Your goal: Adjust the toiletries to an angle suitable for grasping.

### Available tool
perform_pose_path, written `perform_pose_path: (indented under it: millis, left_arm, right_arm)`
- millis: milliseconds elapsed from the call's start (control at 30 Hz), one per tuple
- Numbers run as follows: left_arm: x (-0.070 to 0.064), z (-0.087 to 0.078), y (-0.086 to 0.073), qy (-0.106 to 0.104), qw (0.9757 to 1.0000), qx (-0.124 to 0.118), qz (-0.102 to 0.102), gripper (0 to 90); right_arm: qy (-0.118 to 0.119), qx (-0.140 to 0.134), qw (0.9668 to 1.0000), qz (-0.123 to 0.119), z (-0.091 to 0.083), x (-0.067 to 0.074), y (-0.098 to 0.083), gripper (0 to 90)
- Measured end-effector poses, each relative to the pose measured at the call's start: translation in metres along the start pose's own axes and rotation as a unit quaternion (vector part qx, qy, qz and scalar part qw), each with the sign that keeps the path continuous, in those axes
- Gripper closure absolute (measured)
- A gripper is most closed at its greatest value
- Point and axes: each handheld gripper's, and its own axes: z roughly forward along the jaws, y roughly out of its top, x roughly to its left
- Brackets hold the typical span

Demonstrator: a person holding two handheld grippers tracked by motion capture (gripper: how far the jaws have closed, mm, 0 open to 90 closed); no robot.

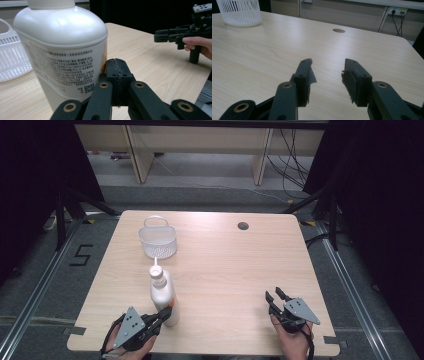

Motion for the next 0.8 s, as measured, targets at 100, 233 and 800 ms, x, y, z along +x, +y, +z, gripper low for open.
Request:
perform_pose_path:
  millis: [100, 233, 800]
  left_arm:
    - [0.004, -0.002, -0.002, 0.005, 1.0, -0.006, -0.004, 89.9]
    - [0.007, -0.006, -0.003, 0.02, 0.9997, 0.004, -0.014, 89.9]
    - [0.043, -0.025, -0.009, 0.093, 0.9939, 0.001, -0.059, 89.9]
  right_arm:
    - [-0.001, 0.0, 1.0, 0.0, 0.0, 0.0, 0.0, 58.2]
    - [0.0, -0.001, 1.0, 0.0, 0.0, 0.0, 0.0, 58.1]
    - [0.001, 0.001, 1.0, -0.002, 0.0, 0.0, 0.0, 58.0]
